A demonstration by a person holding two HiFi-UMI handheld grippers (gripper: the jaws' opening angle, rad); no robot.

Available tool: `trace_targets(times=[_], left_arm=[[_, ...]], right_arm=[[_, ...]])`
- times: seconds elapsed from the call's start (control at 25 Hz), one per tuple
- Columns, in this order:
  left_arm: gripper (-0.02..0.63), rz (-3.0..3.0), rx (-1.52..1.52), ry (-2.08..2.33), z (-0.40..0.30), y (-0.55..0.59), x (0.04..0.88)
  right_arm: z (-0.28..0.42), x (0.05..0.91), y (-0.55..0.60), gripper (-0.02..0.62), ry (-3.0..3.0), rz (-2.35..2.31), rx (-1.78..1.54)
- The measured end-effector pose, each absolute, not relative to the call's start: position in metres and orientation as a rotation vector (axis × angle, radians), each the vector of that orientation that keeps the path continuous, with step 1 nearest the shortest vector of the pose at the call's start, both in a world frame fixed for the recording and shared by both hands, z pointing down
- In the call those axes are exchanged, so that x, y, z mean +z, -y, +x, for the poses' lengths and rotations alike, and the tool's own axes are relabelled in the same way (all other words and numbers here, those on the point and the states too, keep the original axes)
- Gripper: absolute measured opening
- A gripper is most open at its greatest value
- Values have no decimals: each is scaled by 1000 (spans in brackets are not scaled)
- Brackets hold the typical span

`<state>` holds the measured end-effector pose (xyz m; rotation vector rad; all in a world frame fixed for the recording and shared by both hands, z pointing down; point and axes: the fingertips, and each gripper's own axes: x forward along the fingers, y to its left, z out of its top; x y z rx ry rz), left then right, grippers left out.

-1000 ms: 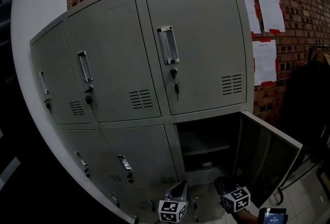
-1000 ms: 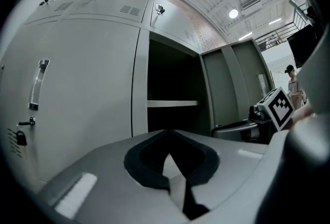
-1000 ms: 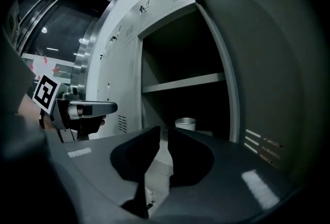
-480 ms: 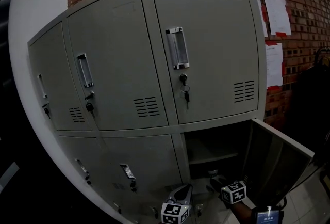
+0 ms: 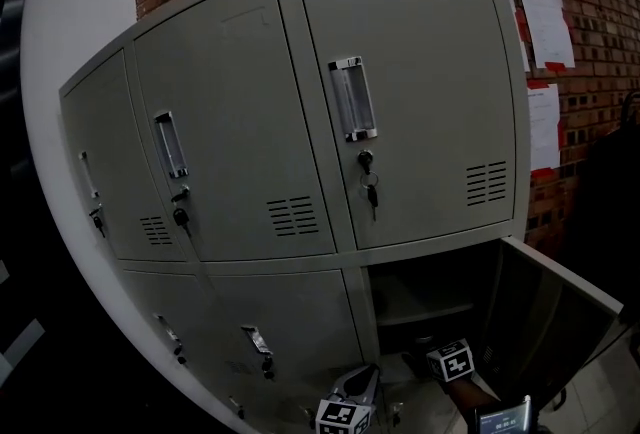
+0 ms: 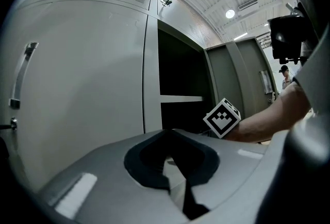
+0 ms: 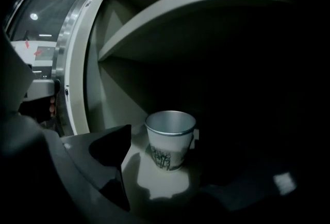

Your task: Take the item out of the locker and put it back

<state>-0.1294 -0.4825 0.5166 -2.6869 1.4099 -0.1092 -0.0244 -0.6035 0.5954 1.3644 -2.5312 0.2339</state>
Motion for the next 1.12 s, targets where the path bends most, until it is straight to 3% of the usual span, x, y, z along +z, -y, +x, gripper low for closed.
trace_targets(times=[0.2,0.32,0.6,1.12], left_arm=[[3,-2676,-127,-1417,-134,485,516],[3,-2674,-134,-1423,-137,487,517],[3,-2679,-116,-1446,-135,487,517],[3,-2707,-91,-1502,-93,416,509]], right_arm=[[-25,616,617,386,2468,1353,272],[-30,611,621,307,2491,1346,250],[-25,591,598,301,2548,1357,167],[21,559,455,298,2630,1334,108]])
